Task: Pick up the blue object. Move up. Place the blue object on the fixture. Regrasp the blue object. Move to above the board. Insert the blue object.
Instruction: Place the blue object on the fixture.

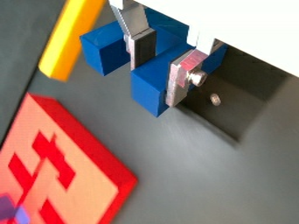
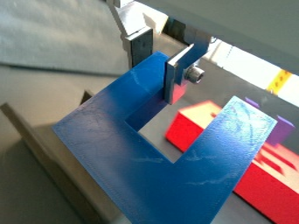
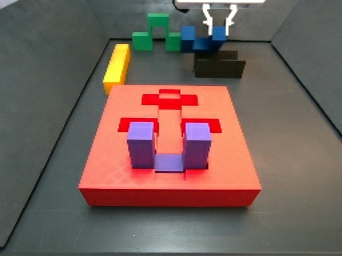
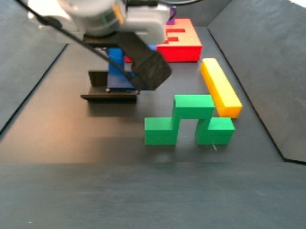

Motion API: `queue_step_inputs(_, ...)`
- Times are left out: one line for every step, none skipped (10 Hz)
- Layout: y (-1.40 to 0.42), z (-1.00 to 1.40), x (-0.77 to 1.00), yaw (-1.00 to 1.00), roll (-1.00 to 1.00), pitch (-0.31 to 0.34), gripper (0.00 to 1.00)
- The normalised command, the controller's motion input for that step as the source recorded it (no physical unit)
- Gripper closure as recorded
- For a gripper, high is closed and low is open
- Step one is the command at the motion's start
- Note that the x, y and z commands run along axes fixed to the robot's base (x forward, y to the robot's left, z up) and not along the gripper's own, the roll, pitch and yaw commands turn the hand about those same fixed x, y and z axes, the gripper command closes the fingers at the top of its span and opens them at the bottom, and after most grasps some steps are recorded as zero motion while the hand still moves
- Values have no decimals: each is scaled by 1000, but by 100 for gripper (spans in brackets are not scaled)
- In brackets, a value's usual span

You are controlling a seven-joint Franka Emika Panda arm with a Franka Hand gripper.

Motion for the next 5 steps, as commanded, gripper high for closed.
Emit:
queue_step_inputs(0, -40, 380, 29, -714, -523, 100)
queue_step_inputs(0, 0, 389, 0, -580, -429, 100)
queue_step_inputs(0, 0, 523, 0, -343, -63, 100)
queue_step_inputs(0, 6, 543, 0, 0, 140, 100)
queue_step_inputs(-6, 3, 711, 0, 211, 389, 100)
